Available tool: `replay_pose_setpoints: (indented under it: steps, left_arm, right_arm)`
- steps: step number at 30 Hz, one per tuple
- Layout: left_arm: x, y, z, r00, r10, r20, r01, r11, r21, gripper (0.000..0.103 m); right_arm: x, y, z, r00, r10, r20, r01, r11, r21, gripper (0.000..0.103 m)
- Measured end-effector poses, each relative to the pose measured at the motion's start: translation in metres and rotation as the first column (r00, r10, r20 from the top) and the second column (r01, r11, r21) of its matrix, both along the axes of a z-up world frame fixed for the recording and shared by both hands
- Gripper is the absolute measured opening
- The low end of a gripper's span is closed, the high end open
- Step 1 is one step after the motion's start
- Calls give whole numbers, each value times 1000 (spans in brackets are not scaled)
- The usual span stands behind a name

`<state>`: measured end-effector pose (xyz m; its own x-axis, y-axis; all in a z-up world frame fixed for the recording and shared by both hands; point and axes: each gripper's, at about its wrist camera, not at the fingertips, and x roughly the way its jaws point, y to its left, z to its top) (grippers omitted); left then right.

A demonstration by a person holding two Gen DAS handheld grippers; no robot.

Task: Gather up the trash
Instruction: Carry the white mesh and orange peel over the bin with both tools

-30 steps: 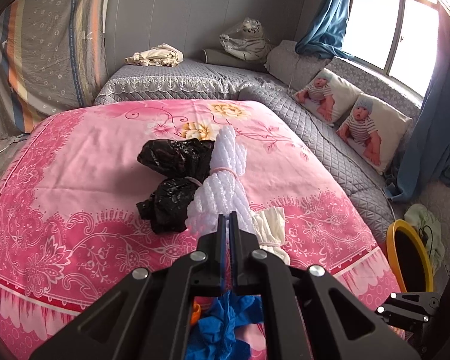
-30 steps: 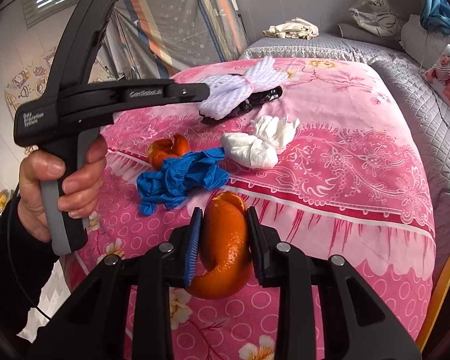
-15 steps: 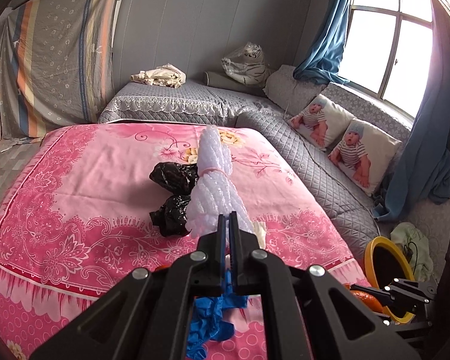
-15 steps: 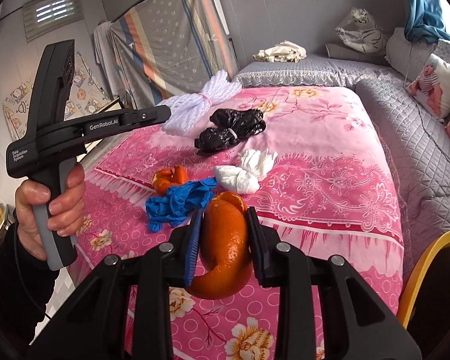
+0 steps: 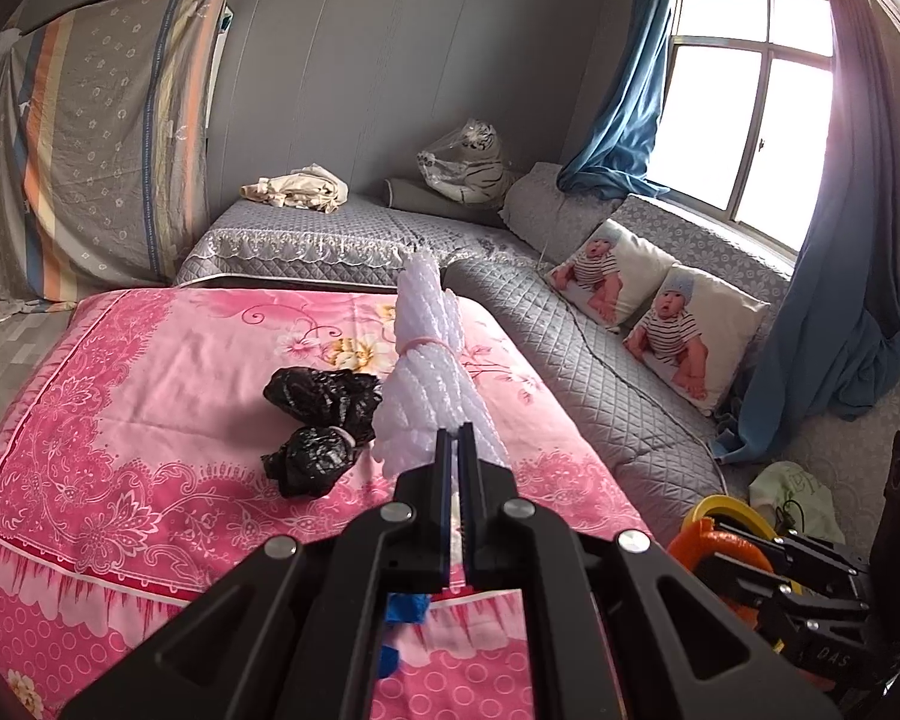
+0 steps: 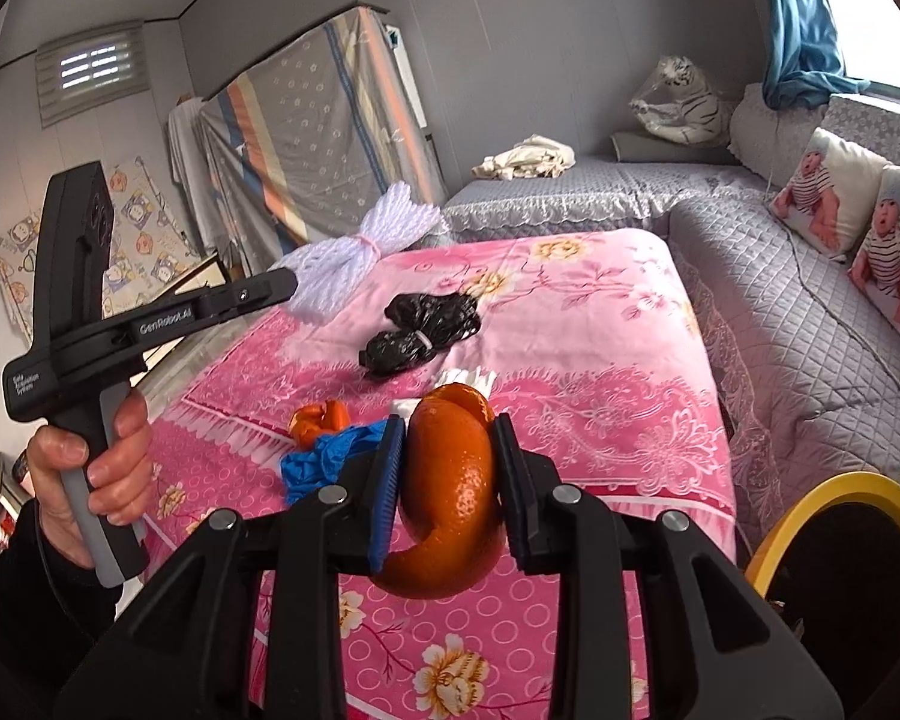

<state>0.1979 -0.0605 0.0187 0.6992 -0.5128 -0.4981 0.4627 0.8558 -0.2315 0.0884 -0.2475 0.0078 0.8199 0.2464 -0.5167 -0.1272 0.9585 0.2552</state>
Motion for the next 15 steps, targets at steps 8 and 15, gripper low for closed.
replay_pose_setpoints:
  steps: [8, 15]
  left_arm:
    - [-18, -25, 16, 998, -50, 32, 51, 998, -26, 2]
    - [-36, -58, 25, 991, -120, 53, 121, 992, -33, 2]
  right_arm:
    - [-21, -31, 21, 994, -86, 70, 84, 996, 18, 28]
    - [-41, -64, 31, 978, -180, 106, 177, 984, 36, 28]
